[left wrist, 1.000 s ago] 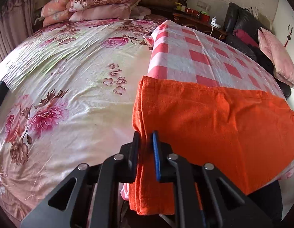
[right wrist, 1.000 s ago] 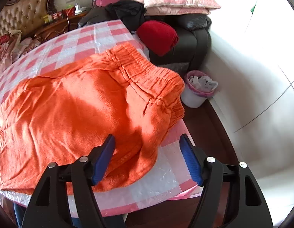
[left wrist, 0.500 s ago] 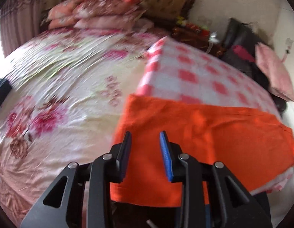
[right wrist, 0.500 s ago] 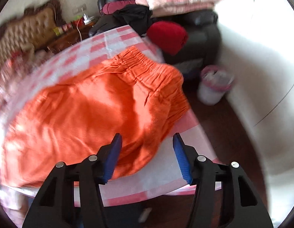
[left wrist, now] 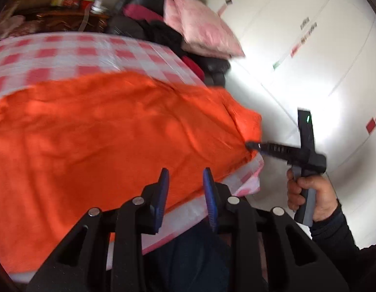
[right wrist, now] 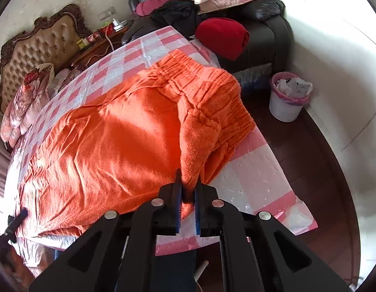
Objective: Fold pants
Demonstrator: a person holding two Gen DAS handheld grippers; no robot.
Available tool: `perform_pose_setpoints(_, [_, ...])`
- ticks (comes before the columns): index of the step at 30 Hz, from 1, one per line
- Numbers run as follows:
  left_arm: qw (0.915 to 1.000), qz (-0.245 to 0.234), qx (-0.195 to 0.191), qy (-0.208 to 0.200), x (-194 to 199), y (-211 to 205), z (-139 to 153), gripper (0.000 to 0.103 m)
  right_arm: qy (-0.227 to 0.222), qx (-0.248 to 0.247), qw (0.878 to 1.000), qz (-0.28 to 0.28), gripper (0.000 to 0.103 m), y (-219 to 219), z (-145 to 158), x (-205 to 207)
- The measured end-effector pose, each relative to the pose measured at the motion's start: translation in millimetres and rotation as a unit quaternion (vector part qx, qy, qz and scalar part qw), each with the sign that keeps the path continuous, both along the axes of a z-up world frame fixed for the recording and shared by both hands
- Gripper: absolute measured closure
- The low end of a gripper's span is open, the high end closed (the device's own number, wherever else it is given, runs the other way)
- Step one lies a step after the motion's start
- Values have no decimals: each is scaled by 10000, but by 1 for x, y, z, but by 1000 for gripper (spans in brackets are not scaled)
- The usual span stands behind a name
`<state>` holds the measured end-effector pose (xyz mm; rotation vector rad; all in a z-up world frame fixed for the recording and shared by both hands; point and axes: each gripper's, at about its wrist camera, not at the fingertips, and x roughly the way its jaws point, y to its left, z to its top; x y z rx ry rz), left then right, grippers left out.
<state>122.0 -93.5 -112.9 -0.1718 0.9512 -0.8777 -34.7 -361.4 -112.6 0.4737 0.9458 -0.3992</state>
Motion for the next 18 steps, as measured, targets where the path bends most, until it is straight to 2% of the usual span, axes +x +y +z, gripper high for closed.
perform_pose_setpoints(2, [9989,-43,430,178,1,-26,-23,77,107,-295,9994,-175,65,1,8,-6])
perform_pose_setpoints(3, [9985,-67,463,285,-2,-30,-30,77,145,-609,9976,-289,58,2,14,-11])
perform_pose_setpoints(4, [9986,-53,464,261,-5,-29,-34,77,153,-1091,9931,-411,53,8,25,-18])
perform_pose_setpoints(5, [9989,-4,458,136,-9,-27,-34,76,105,-1362,9896,-441,48,13,31,-21])
perform_pose_setpoints(7, [9990,101,425,134,-11,-22,-35,76,-22,-1819,9828,-325,48,34,42,-21])
perform_pose_setpoints(9, [9990,323,308,9,-12,-10,-30,75,-168,-1935,9810,-10,47,54,44,-13])
perform_pose_setpoints(10, [9981,532,239,-212,-15,-2,-24,74,-275,-1958,9800,234,47,70,43,-4])
perform_pose_setpoints(11, [9956,787,213,-462,-16,7,-19,65,-329,-1974,9791,368,44,78,42,2])
perform_pose_setpoints(12, [9917,1063,218,-696,-15,21,-14,53,-377,-2012,9775,506,41,89,40,8])
perform_pose_setpoints(13, [9863,1375,281,-869,-10,35,-13,49,-407,-2059,9756,641,40,100,36,15])
perform_pose_setpoints(15, [9784,1828,438,-860,4,61,-14,48,-291,-2124,9725,909,37,122,22,30])
perform_pose_setpoints(17, [9622,2469,807,-814,13,97,-17,48,-11,-2180,9696,1109,37,135,3,38])
perform_pose_setpoints(18, [9498,2844,1019,-814,16,120,-19,50,205,-2278,9660,1209,37,144,-10,42])
